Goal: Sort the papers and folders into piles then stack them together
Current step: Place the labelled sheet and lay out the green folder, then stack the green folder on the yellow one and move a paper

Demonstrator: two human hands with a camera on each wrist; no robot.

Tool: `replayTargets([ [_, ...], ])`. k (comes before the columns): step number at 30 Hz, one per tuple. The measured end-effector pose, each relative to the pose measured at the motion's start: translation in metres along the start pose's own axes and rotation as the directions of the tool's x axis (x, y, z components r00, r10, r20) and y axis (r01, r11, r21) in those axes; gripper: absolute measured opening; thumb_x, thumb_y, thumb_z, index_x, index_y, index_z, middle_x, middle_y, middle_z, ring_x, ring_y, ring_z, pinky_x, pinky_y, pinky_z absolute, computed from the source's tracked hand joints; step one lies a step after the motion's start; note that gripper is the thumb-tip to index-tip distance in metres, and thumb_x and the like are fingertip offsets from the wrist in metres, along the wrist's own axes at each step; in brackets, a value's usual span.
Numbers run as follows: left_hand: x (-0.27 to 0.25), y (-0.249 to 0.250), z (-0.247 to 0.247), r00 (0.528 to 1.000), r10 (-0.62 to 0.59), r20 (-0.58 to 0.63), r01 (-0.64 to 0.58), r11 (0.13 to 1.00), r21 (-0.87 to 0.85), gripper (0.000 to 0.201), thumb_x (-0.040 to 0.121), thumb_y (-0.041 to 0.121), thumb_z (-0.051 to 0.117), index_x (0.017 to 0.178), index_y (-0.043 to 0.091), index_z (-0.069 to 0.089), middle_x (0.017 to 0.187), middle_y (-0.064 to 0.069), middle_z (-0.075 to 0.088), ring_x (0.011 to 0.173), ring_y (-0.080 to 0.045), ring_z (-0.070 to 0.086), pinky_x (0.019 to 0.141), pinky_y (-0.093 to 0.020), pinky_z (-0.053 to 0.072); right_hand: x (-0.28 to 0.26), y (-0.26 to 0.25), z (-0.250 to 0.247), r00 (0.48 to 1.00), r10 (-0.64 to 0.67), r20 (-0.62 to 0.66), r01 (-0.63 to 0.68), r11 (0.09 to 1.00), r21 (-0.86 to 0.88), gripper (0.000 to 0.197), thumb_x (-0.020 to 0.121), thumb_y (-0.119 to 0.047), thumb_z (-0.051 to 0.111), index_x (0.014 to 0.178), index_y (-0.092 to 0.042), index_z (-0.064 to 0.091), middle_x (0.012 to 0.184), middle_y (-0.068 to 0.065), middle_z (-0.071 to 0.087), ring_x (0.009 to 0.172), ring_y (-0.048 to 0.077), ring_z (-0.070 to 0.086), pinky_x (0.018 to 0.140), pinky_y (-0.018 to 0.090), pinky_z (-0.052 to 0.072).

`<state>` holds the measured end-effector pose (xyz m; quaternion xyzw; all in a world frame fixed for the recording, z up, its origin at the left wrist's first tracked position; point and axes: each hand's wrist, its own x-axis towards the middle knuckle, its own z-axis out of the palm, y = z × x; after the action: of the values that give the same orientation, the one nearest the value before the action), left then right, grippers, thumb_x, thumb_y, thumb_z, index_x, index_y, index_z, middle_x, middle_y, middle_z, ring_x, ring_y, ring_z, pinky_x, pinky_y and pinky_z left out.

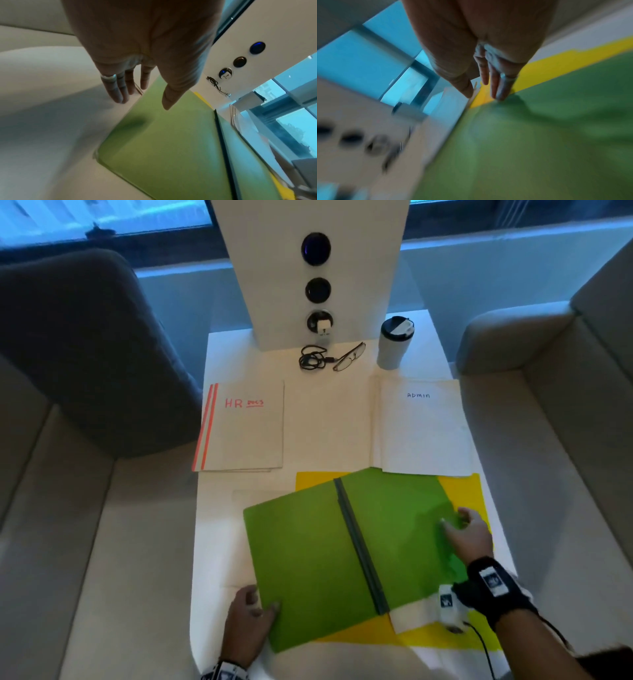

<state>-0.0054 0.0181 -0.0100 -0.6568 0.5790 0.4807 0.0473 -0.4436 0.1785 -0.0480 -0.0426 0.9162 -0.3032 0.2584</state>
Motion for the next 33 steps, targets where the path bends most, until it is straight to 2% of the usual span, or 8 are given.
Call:
replayTargets([
  [3, 0.001, 0.000, 0.000, 0.999, -0.008, 0.038, 0.013, 0.993, -0.121, 0.056, 0.081, 0.032, 0.085, 0.123, 0.023, 0.049, 0.116, -0.003, 0.062, 0.095, -0.017, 0.065, 0.082, -0.033, 0.054, -0.024, 0.030, 0.011, 0.999, -0.038, 0.023, 0.043, 0.968, -0.248, 0.078, 0.073, -0.025, 0.088, 0.139, -0.005, 0.053, 0.131, 0.028, 0.055, 0.124, 0.045, 0.051, 0.106, 0.050, 0.041],
  [9, 0.008, -0.015, -0.011, 0.985, 0.062, 0.162, -0.022, 0.972, -0.235, 0.056, 0.062, 0.046, 0.089, 0.106, 0.015, 0.073, 0.101, -0.008, 0.081, 0.098, -0.028, 0.076, 0.093, -0.054, 0.060, -0.032, 0.047, -0.001, 0.998, 0.065, 0.008, -0.062, 0.973, -0.222, 0.092, 0.070, -0.036, 0.091, 0.146, -0.018, 0.043, 0.141, 0.027, 0.044, 0.127, 0.045, 0.043, 0.104, 0.052, 0.044],
  [14, -0.028, 0.017, -0.043, 0.934, 0.237, 0.268, -0.160, 0.947, -0.280, 0.034, 0.095, 0.004, 0.066, 0.124, 0.022, 0.064, 0.105, 0.008, 0.081, 0.093, -0.014, 0.078, 0.068, -0.024, 0.060, -0.046, 0.048, -0.005, 0.997, 0.082, -0.008, -0.080, 0.947, -0.312, 0.090, 0.067, -0.036, 0.093, 0.141, -0.016, 0.046, 0.140, 0.025, 0.042, 0.126, 0.047, 0.044, 0.105, 0.058, 0.043],
  [16, -0.047, 0.033, -0.061, 0.919, 0.305, 0.251, -0.207, 0.913, -0.352, 0.036, 0.097, 0.001, 0.061, 0.123, 0.025, 0.063, 0.109, 0.010, 0.080, 0.103, -0.020, 0.076, 0.073, -0.024, 0.061, -0.056, 0.051, -0.001, 0.999, 0.047, -0.014, -0.049, 0.942, -0.332, 0.083, 0.065, -0.036, 0.094, 0.133, -0.012, 0.053, 0.131, 0.023, 0.055, 0.121, 0.045, 0.051, 0.100, 0.056, 0.045],
  [20, -0.075, 0.057, -0.076, 0.792, 0.494, 0.358, -0.335, 0.843, -0.421, 0.027, 0.102, 0.020, 0.059, 0.125, 0.035, 0.058, 0.119, 0.029, 0.072, 0.114, 0.009, 0.064, 0.096, -0.018, 0.053, -0.084, 0.060, 0.014, 0.996, 0.004, 0.086, 0.015, 0.975, -0.220, 0.067, 0.063, -0.025, 0.097, 0.117, -0.009, 0.059, 0.103, 0.013, 0.066, 0.100, 0.034, 0.065, 0.087, 0.047, 0.054],
  [25, -0.048, 0.042, -0.012, 0.692, 0.433, 0.578, -0.569, 0.819, 0.068, 0.090, 0.069, 0.098, 0.037, 0.146, 0.051, 0.046, 0.169, 0.002, 0.026, 0.157, -0.012, 0.018, 0.129, -0.038, 0.011, -0.109, 0.067, 0.028, 0.988, 0.021, 0.151, -0.004, 0.993, -0.114, 0.043, 0.075, -0.009, 0.088, 0.108, -0.004, 0.061, 0.101, 0.021, 0.067, 0.098, 0.036, 0.065, 0.085, 0.045, 0.052],
  [28, -0.031, 0.021, 0.023, 0.725, 0.274, 0.632, -0.618, 0.663, 0.422, 0.109, 0.060, 0.104, 0.018, 0.153, 0.049, 0.036, 0.174, -0.001, -0.003, 0.160, -0.035, -0.003, 0.128, -0.053, -0.002, -0.111, 0.076, 0.031, 0.974, 0.049, 0.221, -0.052, 0.999, 0.008, 0.017, 0.090, -0.015, 0.075, 0.094, 0.001, 0.070, 0.104, 0.026, 0.074, 0.106, 0.042, 0.068, 0.094, 0.052, 0.053],
  [33, -0.018, -0.005, 0.045, 0.741, 0.304, 0.598, -0.653, 0.533, 0.538, 0.098, 0.068, 0.100, 0.025, 0.150, 0.047, 0.039, 0.173, -0.001, -0.009, 0.157, -0.046, 0.001, 0.127, -0.058, 0.002, -0.133, 0.067, 0.030, 0.927, 0.158, 0.340, -0.273, 0.906, 0.325, 0.047, 0.103, -0.050, 0.047, 0.100, -0.009, 0.070, 0.097, 0.017, 0.074, 0.093, 0.034, 0.068, 0.077, 0.040, 0.053],
])
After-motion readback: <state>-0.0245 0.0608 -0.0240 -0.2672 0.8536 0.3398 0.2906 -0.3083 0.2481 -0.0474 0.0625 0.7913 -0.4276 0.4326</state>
